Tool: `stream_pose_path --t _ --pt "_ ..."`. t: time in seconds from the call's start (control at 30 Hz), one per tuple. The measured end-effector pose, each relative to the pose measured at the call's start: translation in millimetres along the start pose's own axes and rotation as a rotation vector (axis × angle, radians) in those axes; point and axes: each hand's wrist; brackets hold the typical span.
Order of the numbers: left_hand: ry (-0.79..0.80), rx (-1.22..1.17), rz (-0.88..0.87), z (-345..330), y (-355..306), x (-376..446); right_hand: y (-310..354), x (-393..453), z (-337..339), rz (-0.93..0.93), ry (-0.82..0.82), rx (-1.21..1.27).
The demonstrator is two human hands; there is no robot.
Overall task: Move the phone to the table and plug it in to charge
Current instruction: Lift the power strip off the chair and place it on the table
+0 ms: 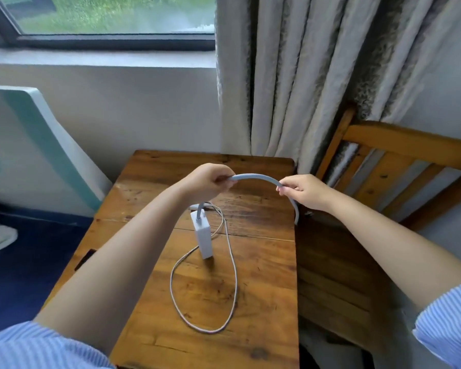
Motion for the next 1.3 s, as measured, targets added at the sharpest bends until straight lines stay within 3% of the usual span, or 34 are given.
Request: stream_pose_path --t 0.13,0.3,0.53,0.77,0.9,1.03,1.3 --pt "-0.036 0.030 0.103 -19 38 3 -7 -12 3 -0.075 -0.008 -0.051" --pt "0.089 0.049 0.176 -59 70 11 -24 -15 1 -0.150 0.016 -0.034" --pt "0.152 0.159 0.136 -79 71 41 -39 13 -9 -0.143 0.218 -0.097" --pt "-0.046 0.565 -0.075 -45 45 125 -84 64 4 -0.113 0.108 -0.041" --pt "-0.042 0.773 -0.067 -42 42 165 -106 80 -2 -0.073 -0.030 -0.024" --pt "0.040 0.835 0.005 -68 55 216 -143 114 -20 -0.064 -0.131 -0.096" --pt "0.066 0.781 0.155 -128 82 259 -206 147 -59 -0.162 -0.148 -0.301"
Point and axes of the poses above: each hand's wrist, its own x-axis towards the middle knuckle, its own z-axis out of the back of the hand, y = z × x, and after that the axes turned 9 degrees about z, right-handed
